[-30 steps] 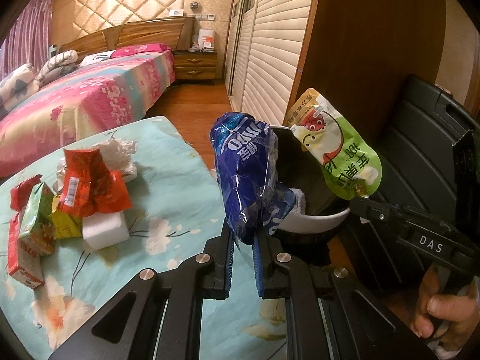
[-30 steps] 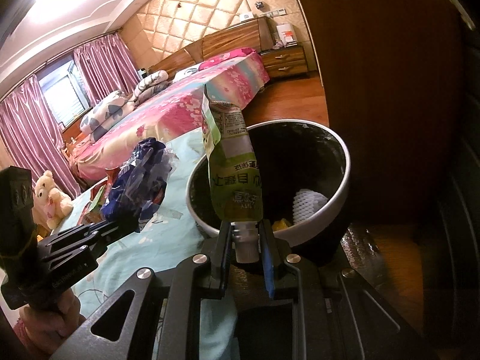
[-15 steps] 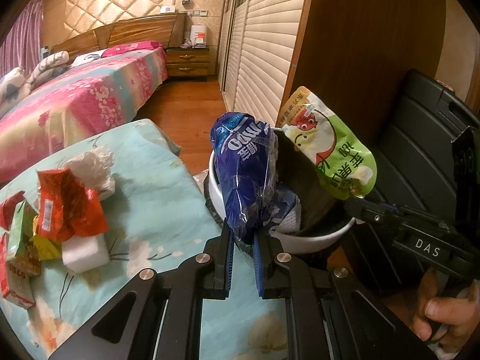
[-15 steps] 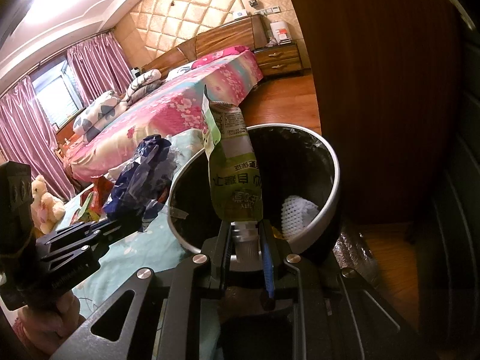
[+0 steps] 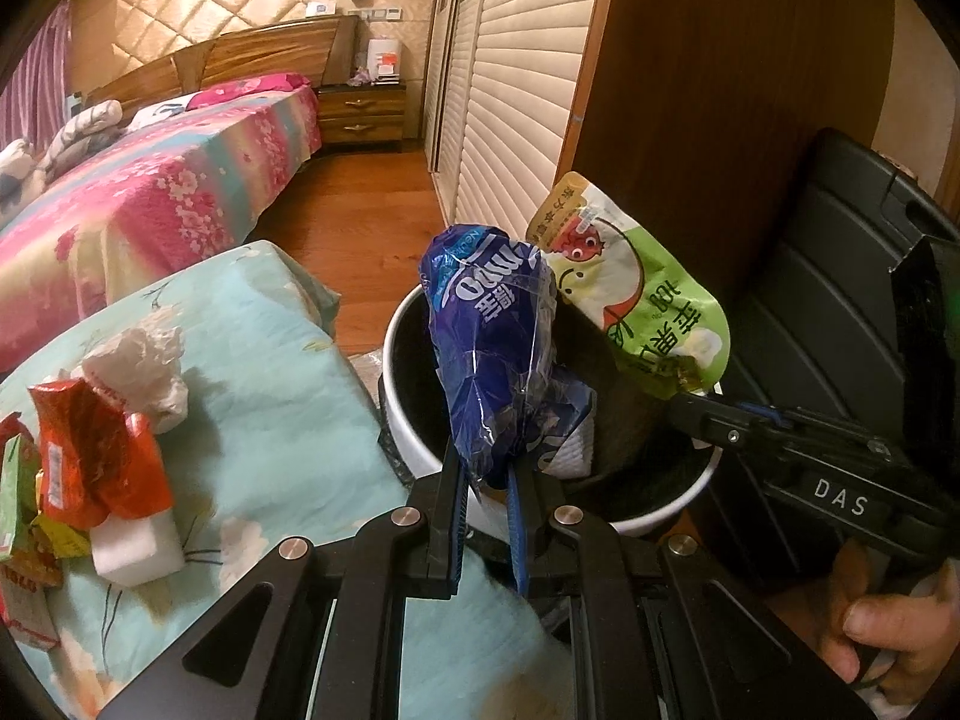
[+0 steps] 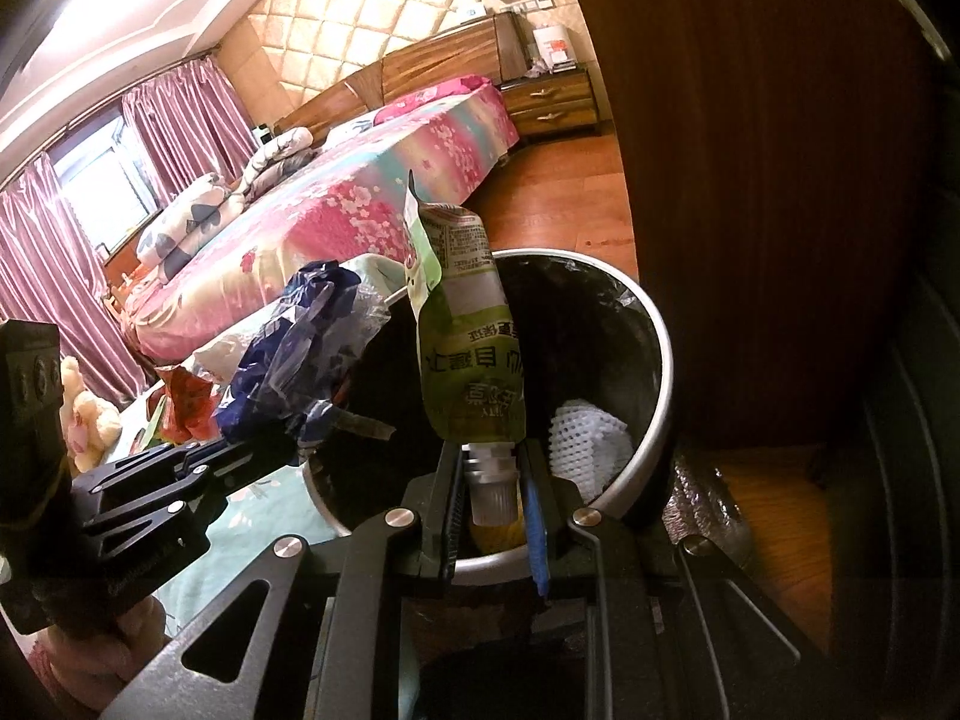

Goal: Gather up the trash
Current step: 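Carry the blue bag and green pouch over the bin and release both, then move both open tools back toward the remaining trash on the table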

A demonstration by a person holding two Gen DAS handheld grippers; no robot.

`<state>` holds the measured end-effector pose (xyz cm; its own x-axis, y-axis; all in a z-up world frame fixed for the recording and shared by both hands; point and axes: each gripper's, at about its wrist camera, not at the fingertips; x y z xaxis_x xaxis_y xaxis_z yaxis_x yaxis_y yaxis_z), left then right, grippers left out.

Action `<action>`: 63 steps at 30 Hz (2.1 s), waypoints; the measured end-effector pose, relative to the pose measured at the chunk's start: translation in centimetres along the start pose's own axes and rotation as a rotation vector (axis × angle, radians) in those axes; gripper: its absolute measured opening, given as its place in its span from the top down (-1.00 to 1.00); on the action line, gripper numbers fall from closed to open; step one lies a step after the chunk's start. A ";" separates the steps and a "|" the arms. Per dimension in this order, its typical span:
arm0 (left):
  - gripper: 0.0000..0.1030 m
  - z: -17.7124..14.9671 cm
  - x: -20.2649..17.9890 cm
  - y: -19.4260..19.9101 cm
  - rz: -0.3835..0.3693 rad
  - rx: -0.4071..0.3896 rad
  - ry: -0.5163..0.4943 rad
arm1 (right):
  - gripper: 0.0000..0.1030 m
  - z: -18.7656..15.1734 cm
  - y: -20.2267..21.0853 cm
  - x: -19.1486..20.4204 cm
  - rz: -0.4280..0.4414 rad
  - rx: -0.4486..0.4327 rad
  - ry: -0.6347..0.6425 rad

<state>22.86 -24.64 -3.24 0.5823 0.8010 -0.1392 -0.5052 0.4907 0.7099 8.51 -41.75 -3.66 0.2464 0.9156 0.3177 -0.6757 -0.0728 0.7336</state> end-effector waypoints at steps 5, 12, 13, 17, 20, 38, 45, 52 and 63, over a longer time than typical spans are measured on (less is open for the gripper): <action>0.79 0.3 -0.4 -0.5 0.003 0.017 -0.003 | 0.66 0.5 -0.5 -0.3 -0.002 0.017 -0.001; 0.78 1.2 -1.2 -0.9 -0.002 0.038 -0.007 | 0.66 1.3 -1.3 -0.8 -0.003 0.040 -0.005; 0.71 1.2 -1.4 -0.8 0.002 0.036 -0.011 | 0.65 1.5 -1.4 -0.9 -0.005 0.042 -0.007; 0.51 1.2 -1.3 -0.6 0.012 0.035 -0.002 | 0.58 1.9 -1.8 -1.3 0.007 0.051 -0.027; 0.35 1.0 -1.1 -0.2 0.013 0.029 0.017 | 0.44 2.0 -1.9 -1.7 0.010 0.051 -0.048; -0.04 -4.4 3.4 6.6 0.082 -0.031 0.161 | -0.50 1.0 -0.1 2.4 0.085 -0.029 -0.024; -0.06 -6.8 5.5 10.2 0.130 -0.058 0.218 | -0.52 0.0 -0.6 5.3 0.118 -0.006 0.008; -0.07 -9.3 7.8 13.1 0.171 -0.062 0.283 | -0.53 -1.3 -0.7 8.7 0.160 0.016 0.059; -0.07 -12.0 11.3 16.3 0.243 -0.068 0.365 | -0.54 -3.7 -2.8 13.4 0.223 0.081 0.108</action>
<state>13.54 -3.49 -1.57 0.1841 0.9586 -0.2173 -0.6478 0.2846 0.7066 11.18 -27.86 -3.69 0.0191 0.9098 0.4147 -0.6459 -0.3054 0.6997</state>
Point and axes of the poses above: each gripper's, at about its wrist camera, not at the fingertips, and y roughly against the way its jaws point, x to its left, z to its top, and after that the axes turned 1 degree about -z, right-handed
